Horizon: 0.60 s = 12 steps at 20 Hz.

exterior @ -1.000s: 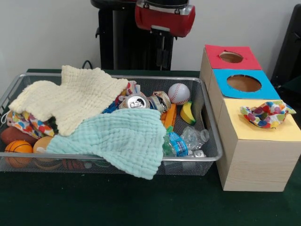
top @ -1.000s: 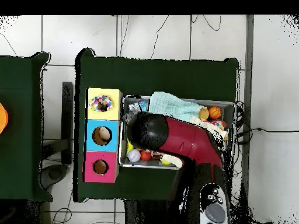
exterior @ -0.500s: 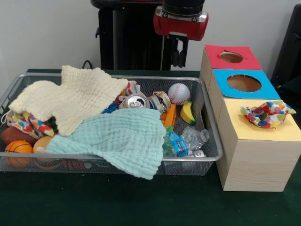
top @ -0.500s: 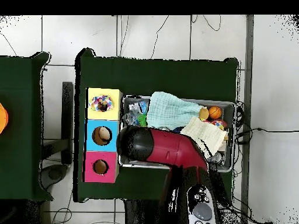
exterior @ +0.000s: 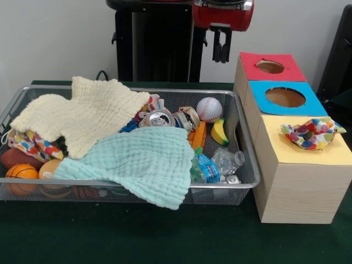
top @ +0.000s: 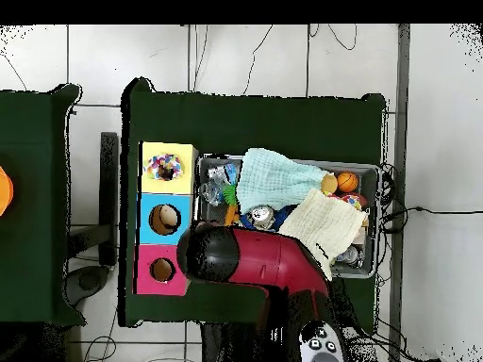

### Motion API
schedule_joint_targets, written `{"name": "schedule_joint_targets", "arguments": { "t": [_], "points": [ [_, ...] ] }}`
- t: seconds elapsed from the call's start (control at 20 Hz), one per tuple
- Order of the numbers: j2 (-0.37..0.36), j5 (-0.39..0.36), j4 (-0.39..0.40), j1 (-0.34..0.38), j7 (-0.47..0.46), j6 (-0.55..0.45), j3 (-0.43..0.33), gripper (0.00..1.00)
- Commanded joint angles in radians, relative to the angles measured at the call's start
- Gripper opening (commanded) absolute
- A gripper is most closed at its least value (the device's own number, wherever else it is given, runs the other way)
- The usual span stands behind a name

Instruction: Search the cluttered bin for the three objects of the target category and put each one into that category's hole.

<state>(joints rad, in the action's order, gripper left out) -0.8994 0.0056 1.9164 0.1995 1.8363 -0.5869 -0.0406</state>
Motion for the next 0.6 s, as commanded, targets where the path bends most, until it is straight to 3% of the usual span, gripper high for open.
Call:
{"name": "schedule_joint_targets", "arguments": {
  "t": [0.05, 0.2, 0.6],
  "points": [
    [-0.137, -0.017, 0.266, 0.081, -0.047, 0.161, -0.145, 0.0],
    [-0.151, -0.02, 0.315, 0.133, -0.067, 0.189, -0.19, 0.0],
    [-0.135, -0.13, 0.363, 0.242, -0.093, 0.232, -0.216, 0.0]
  ]
}}
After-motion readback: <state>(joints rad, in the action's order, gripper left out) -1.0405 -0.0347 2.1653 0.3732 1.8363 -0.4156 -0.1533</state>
